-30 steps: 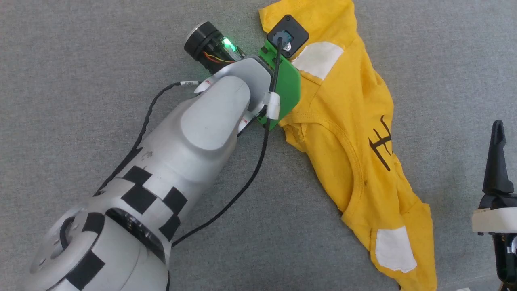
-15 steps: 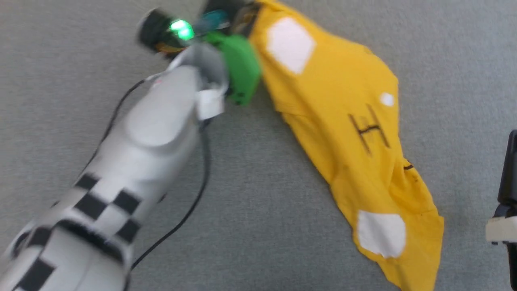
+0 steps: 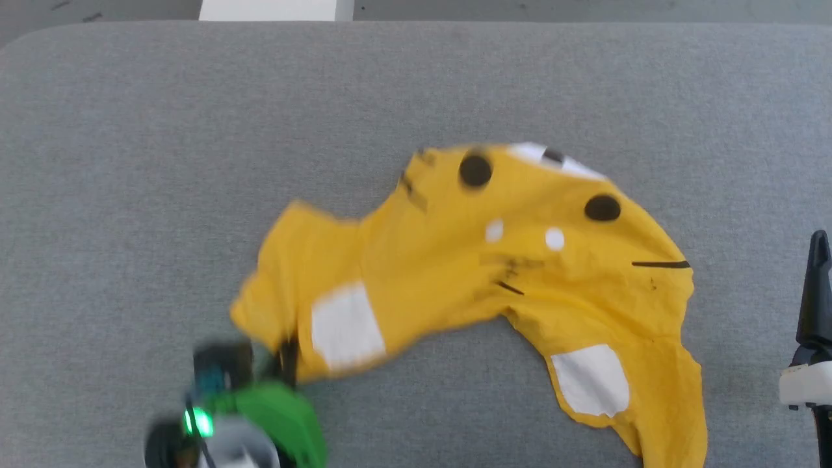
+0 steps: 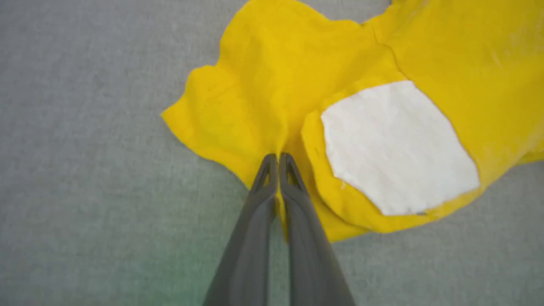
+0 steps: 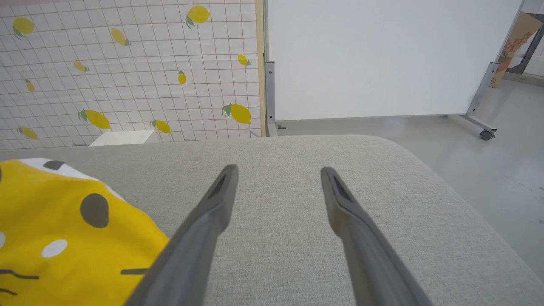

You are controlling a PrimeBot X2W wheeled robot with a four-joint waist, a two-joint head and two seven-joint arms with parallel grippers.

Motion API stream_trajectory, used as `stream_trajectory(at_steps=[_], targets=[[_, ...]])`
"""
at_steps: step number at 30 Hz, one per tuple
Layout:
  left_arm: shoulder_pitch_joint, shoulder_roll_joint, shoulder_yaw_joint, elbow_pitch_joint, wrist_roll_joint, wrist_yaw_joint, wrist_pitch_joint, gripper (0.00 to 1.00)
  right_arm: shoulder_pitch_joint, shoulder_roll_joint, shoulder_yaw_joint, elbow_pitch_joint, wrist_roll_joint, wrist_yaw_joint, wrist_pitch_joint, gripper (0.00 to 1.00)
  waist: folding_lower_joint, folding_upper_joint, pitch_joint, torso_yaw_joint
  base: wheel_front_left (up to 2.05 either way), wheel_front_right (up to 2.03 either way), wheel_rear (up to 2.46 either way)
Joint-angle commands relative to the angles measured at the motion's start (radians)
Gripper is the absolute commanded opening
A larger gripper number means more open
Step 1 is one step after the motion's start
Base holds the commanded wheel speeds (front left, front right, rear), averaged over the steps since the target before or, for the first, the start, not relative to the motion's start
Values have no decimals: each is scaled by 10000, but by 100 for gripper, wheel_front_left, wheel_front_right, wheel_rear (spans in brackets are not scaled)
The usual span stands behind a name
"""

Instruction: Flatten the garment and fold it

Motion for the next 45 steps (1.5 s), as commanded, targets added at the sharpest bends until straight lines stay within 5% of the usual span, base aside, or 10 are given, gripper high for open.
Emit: stream_trajectory(at_steps=[1, 6, 7, 8, 9, 21, 40, 41, 42, 45], targets=[[522, -187, 12, -169, -192, 210, -192, 0, 157, 5, -18, 53, 35, -13, 25, 100, 0, 0, -121, 119, 0, 0, 0], [1222, -792, -140, 33, -440, 219, -689, 0, 235, 5, -24, 170, 4, -13, 65, 100, 0, 0, -359, 334, 0, 0, 0], [1139, -828, -182, 94, -365, 190, -754, 26, 238, 5, -12, 175, -10, -13, 80, 100, 0, 0, -406, 377, 0, 0, 0], [1042, -869, -160, 98, -318, 185, -835, 85, 240, 5, 2, 177, -18, -13, 94, 100, 0, 0, -447, 416, 0, 0, 0], [907, -886, -108, 68, -262, 175, -933, 100, 237, 5, 11, 173, -29, -13, 107, 100, 0, 0, -491, 454, 0, 0, 0], [-455, 928, 221, -1222, 1109, 730, -198, 100, 214, 5, 152, 75, -20, -13, 212, 100, 0, 0, -476, 474, 0, 0, 0], [-530, 1027, -983, 1188, 132, -1128, 1639, 100, 179, 5, 227, -36, -165, -13, 328, 100, 0, 0, -270, 372, 0, 0, 0], [-568, 991, -1078, 1327, 89, -1310, 1711, 89, 182, 5, 228, -46, -176, -13, 342, 100, 0, 0, -282, 387, 0, 0, 0], [-633, 906, -1146, 1499, 29, -1515, 1722, 0, 190, 5, 220, -57, -187, -13, 359, 100, 0, 0, -307, 416, 0, 0, 0], [-802, 636, -1249, 1934, -52, -1923, 1553, 0, 216, 5, 223, -75, -200, -13, 407, 100, 0, 0, -398, 474, 0, 0, 0]])
